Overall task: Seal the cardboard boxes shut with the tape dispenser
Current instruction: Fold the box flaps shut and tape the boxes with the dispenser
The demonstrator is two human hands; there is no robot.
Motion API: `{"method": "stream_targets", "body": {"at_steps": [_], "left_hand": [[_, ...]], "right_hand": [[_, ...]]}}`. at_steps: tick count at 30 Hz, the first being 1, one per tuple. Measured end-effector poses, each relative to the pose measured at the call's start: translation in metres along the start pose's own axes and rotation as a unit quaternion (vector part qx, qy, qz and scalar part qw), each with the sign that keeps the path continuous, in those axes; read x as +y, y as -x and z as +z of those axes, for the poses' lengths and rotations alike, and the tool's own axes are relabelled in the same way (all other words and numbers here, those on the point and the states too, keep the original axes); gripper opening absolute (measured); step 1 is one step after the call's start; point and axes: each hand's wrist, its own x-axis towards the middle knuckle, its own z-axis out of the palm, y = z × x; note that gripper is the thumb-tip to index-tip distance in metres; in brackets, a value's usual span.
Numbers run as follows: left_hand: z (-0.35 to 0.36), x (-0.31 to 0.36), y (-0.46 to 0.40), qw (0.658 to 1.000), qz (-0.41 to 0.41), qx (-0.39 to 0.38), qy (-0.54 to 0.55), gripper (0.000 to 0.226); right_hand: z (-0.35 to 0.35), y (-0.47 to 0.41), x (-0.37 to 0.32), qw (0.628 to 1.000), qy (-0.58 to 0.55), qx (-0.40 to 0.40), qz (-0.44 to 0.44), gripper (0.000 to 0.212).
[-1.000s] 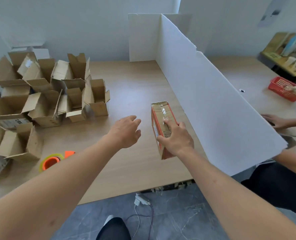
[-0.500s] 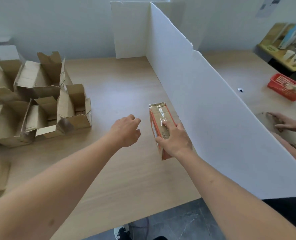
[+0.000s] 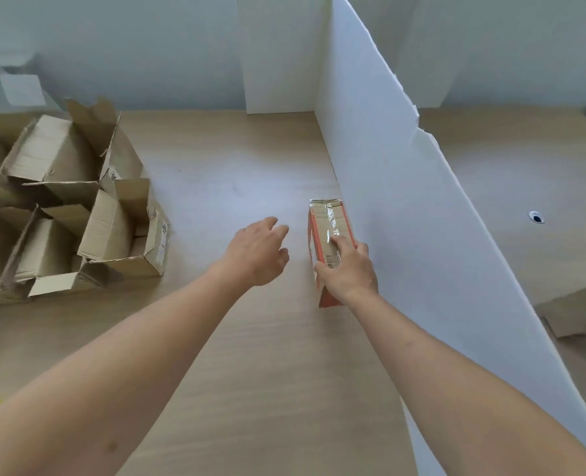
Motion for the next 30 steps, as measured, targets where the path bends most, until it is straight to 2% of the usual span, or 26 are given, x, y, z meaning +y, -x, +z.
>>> {"method": "stream_targets", "body": {"at_steps": [6, 17, 25, 30], "left_hand": [[0.006, 0.002, -0.06, 0.999, -0.039, 0.006, 0.022, 0.042], [0.027, -0.021, -0.134, 0.999, -0.04, -0.021, 0.023, 0.044], [0.036, -0.03, -0.143, 0.997, -0.045, -0.051, 0.029, 0.043], [0.029, -0.029, -0.142, 0.997, -0.045, -0.05, 0.027, 0.044]], "right_hand": [[0.01, -0.075, -0.003, 0.999, -0.031, -0.014, 0.004, 0.062], [0.027, -0.163, -0.015, 1.0, -0.016, -0.001, -0.01, 0.062], [0.03, -0.177, -0.008, 0.997, 0.068, -0.028, 0.018, 0.064], [0.021, -0.173, -0.013, 0.992, 0.124, -0.036, -0.006, 0.073]]}}
